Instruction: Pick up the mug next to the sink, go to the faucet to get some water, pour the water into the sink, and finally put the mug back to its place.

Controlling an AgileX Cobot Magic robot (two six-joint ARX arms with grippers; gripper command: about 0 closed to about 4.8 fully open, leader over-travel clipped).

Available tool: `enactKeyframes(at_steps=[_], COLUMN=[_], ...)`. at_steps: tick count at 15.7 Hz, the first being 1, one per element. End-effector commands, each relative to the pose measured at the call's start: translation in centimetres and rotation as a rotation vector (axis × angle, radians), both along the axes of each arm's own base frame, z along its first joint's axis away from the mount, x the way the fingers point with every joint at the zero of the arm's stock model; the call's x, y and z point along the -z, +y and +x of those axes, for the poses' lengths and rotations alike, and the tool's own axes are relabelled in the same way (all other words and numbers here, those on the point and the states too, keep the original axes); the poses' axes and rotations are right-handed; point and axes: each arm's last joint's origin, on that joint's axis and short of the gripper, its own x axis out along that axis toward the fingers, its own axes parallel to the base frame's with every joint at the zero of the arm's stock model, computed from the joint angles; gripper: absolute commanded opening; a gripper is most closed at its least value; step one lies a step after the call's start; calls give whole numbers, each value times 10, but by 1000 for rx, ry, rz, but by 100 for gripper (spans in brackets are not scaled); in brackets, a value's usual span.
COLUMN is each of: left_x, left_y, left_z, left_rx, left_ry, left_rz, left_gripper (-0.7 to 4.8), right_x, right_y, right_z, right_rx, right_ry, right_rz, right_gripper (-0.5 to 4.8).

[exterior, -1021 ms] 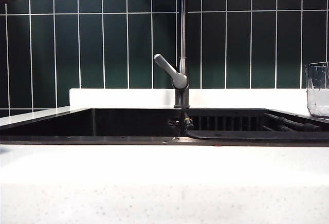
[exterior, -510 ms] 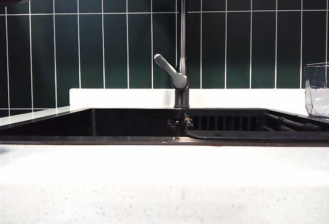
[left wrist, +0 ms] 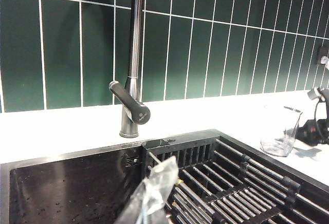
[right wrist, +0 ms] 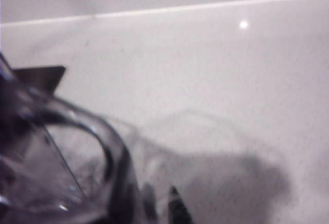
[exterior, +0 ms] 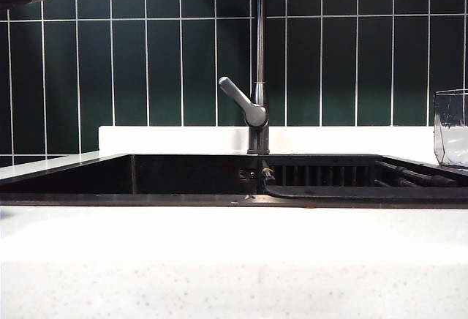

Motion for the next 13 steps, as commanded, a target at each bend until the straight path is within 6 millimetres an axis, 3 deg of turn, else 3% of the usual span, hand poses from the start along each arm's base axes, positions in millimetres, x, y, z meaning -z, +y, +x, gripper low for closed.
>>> enactKeyframes(at_steps=[1,3,9,11,12,13], left_x=[-1,-1,-1,-1,-1,-1], left_y=[0,0,0,0,0,0], left_z=[0,0,0,0,0,0], left_rx=[6,6,3,2,2,2], left_ry=[-6,-5,-3,-3,-2,-2], left_rz=[-7,-7,-5,-5,-4,-5], left_gripper=[-6,-6,-6,-6,-6,-6], right_x=[-14,-13,-17,-29,-33,-37], right_y=[1,4,14,22,25,33], right_z=[-4,-12,-44,-61,-67,-77], right_rx=[2,3,26,15,6,-16], right_ry=[-38,-26,-53,-118,-141,-177], right_rz=[-9,-5,69,73,66,56], right_gripper=[119,151,150,147,135,71])
